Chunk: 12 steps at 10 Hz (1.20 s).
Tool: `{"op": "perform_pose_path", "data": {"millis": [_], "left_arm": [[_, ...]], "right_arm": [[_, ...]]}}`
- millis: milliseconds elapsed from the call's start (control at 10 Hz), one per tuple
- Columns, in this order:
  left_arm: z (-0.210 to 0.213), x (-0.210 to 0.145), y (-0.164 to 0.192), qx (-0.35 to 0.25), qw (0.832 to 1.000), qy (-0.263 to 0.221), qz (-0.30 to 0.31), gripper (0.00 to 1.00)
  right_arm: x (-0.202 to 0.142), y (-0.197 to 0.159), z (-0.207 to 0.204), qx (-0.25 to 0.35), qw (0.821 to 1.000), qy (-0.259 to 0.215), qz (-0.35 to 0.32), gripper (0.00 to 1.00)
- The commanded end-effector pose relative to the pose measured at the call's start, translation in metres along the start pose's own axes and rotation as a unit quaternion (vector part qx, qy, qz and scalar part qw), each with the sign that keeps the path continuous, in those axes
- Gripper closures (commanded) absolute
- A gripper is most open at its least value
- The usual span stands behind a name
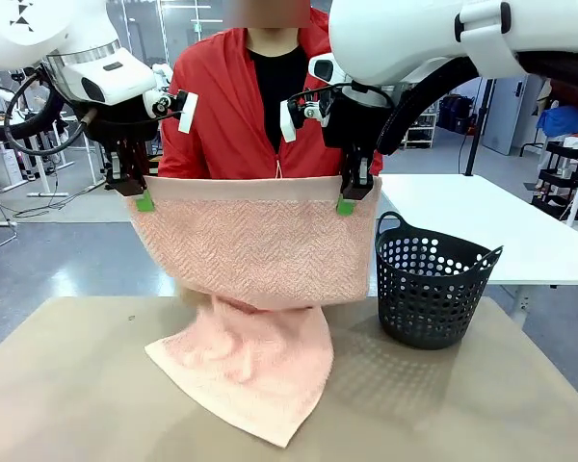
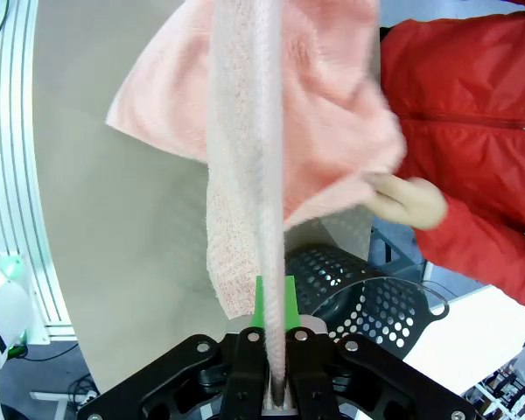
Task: Fold the towel.
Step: Release the end of the 100 cm Hotel Towel you were holding and grab the top end of the folded side.
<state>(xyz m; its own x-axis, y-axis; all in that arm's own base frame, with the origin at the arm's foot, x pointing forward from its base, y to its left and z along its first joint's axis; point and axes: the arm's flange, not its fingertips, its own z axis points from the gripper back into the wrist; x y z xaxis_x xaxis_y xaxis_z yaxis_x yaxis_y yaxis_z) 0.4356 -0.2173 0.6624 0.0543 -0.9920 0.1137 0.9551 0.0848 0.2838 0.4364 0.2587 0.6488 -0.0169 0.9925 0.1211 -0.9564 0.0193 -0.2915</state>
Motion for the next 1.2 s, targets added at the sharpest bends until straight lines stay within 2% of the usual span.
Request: {"op": "perform_pose_path", "data": {"millis": [0,1100], "left_arm": [[0.0013,-0.0006,0.0001,0.001,1.0,0.0,0.002,1.0],[0.0013,-0.0006,0.0001,0.001,1.0,0.0,0.002,1.0]], "right_arm": [[-0.0002,0.001,0.0012,-0.001,1.0,0.0,0.002,1.0],[-0.0002,0.001,0.0012,-0.001,1.0,0.0,0.002,1.0]]}}
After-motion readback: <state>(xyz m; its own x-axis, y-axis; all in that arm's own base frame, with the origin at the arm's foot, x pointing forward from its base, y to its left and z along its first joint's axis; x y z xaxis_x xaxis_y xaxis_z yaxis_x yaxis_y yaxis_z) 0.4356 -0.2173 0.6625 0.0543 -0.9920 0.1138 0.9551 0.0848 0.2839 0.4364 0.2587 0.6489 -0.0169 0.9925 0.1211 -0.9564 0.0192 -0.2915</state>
